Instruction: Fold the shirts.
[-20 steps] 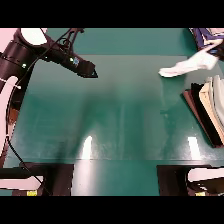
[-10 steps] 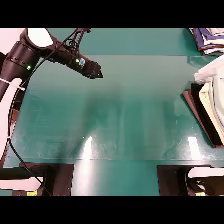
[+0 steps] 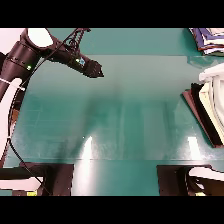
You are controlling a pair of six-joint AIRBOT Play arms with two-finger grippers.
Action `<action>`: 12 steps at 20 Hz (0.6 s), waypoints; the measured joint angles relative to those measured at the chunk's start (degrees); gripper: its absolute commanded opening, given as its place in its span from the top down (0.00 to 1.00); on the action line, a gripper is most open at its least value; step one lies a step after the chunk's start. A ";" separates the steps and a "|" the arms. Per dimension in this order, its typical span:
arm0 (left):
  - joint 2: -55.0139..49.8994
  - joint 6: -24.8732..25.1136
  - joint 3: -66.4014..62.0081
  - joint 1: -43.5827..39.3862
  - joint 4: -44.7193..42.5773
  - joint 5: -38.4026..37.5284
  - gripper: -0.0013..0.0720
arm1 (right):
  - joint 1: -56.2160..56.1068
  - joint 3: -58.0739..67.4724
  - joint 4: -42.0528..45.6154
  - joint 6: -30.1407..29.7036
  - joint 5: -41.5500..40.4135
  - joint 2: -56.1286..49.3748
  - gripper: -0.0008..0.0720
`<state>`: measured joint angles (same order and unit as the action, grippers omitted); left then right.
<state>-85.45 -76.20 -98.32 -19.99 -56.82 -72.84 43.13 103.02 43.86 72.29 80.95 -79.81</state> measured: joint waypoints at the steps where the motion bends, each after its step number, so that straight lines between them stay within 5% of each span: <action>1: 0.00 0.00 0.00 0.00 0.00 0.00 0.95 | 1.25 -2.38 1.75 -0.26 1.42 1.51 0.97; 5: 0.00 0.02 0.00 0.00 -0.02 -0.04 0.95 | 6.29 -13.42 12.02 -0.63 5.03 7.98 0.96; 7: 0.00 0.04 0.00 0.00 -0.07 -0.11 0.95 | 8.81 -19.10 17.05 -0.68 5.88 11.13 0.71; 9: 0.00 0.07 0.00 0.00 -0.09 -0.22 0.95 | 11.58 -24.68 21.79 -0.76 6.40 13.92 0.68; 12: 0.00 0.13 0.00 0.00 -0.09 -0.28 0.94 | 15.76 -31.26 27.06 -0.81 6.78 16.87 0.21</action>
<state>-85.45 -76.07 -98.32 -19.99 -56.90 -73.12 58.89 71.77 70.91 71.48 87.72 -62.94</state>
